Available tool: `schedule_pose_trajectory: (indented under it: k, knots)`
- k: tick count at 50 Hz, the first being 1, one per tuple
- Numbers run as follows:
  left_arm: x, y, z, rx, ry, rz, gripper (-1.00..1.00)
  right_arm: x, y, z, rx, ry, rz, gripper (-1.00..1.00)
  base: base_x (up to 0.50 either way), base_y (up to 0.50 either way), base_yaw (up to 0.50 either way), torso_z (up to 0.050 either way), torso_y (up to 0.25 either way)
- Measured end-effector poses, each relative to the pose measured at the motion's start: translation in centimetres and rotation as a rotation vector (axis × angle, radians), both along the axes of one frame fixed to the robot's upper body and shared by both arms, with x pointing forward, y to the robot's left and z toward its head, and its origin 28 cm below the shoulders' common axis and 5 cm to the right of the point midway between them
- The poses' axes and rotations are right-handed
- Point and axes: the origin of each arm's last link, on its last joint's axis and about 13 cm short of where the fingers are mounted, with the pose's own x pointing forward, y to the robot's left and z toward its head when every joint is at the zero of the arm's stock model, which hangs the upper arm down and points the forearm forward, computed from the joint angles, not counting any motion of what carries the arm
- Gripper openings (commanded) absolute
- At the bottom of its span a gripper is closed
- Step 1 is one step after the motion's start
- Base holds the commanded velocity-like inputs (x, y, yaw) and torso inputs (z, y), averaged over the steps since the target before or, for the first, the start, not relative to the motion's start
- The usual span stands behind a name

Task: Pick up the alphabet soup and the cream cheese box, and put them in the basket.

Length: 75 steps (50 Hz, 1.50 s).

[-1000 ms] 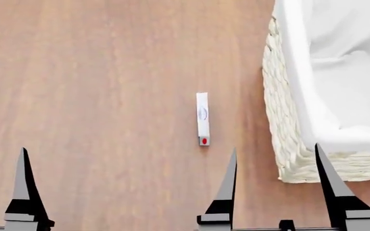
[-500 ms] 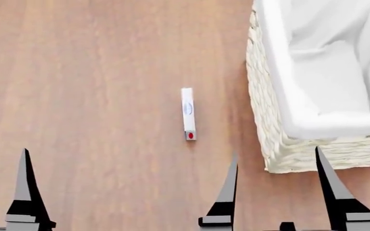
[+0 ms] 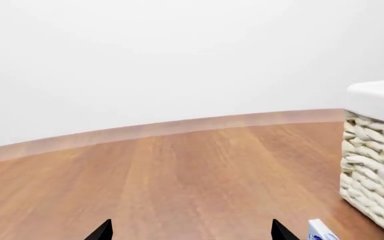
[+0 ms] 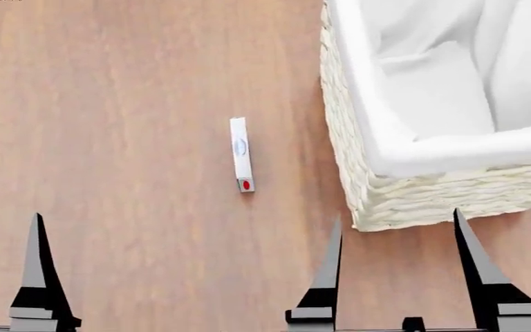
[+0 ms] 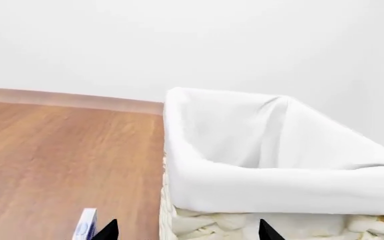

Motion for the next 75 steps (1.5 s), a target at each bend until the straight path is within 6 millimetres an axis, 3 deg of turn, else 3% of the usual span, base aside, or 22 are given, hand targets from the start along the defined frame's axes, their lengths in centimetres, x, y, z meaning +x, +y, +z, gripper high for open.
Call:
schedule_pose_trajectory:
  k: [75]
  knots:
    - [-0.24,0.21,-0.08,-0.013,-0.001,0.008,1.0,-0.45,0.22,0.24,-0.011,-0.009,0.005,1.0,0.0,0.0,-0.24,0.0,0.0]
